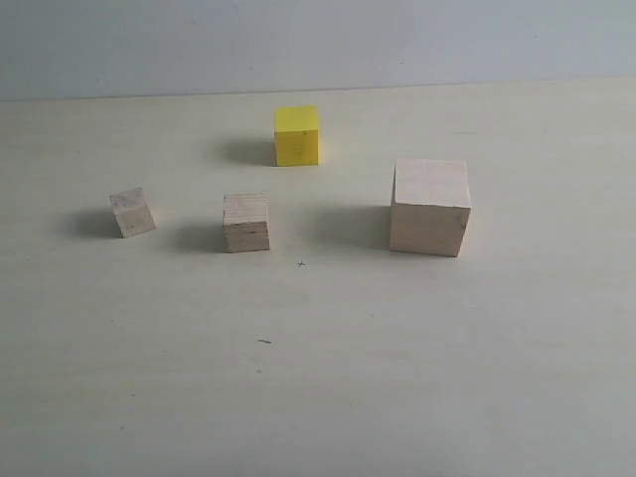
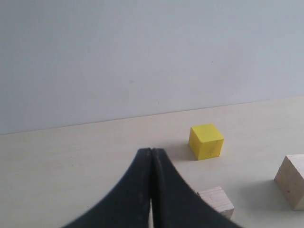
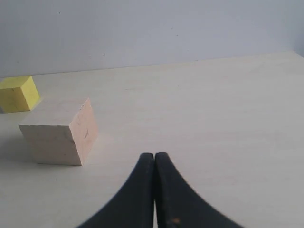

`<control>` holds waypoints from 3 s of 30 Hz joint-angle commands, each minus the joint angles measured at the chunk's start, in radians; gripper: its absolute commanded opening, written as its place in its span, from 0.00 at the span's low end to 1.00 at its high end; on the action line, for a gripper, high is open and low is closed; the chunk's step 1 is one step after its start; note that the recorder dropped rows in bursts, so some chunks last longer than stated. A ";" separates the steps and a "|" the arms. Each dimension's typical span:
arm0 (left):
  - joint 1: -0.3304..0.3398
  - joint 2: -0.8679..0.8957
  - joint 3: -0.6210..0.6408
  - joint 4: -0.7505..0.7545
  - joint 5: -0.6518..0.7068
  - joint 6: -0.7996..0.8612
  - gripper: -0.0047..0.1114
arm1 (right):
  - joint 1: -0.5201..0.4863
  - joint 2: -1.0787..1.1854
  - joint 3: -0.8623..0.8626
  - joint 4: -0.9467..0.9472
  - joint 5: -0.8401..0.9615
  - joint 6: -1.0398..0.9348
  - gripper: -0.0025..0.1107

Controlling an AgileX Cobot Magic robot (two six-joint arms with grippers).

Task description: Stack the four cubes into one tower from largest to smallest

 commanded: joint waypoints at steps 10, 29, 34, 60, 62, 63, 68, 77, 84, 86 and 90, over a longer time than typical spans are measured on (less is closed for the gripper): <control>-0.004 0.196 -0.010 -0.014 -0.014 0.006 0.04 | -0.007 -0.007 0.004 -0.004 -0.006 -0.008 0.02; -0.004 0.586 -0.273 -0.288 0.269 0.352 0.05 | -0.007 -0.007 0.004 -0.004 -0.006 -0.008 0.02; -0.060 0.691 -0.388 -0.295 0.360 0.405 0.27 | -0.007 -0.007 0.004 -0.004 -0.006 -0.008 0.02; -0.531 1.396 -1.212 -0.036 0.767 0.359 0.85 | -0.007 -0.007 0.004 -0.006 -0.006 -0.008 0.02; -0.558 1.457 -1.285 -0.008 0.743 0.297 0.85 | -0.007 -0.007 0.004 -0.005 -0.006 -0.008 0.02; -0.559 1.469 -1.298 -0.008 0.727 0.272 0.85 | -0.007 -0.007 0.004 -0.005 -0.006 -0.008 0.02; -0.561 1.550 -1.410 -0.008 0.704 0.023 0.85 | -0.007 -0.007 0.004 -0.005 -0.006 -0.008 0.02; -0.576 1.683 -1.596 -0.015 0.711 -0.321 0.85 | -0.007 -0.007 0.004 -0.005 -0.006 -0.008 0.02; -0.587 1.734 -1.626 0.020 0.654 -0.446 0.85 | -0.007 -0.007 0.004 -0.005 -0.006 -0.008 0.02; -0.594 1.741 -1.626 0.075 0.636 -0.484 0.85 | -0.007 -0.007 0.004 -0.005 -0.006 -0.008 0.02; -0.612 1.755 -1.626 0.186 0.631 -0.550 0.85 | -0.007 -0.007 0.004 -0.005 -0.006 -0.008 0.02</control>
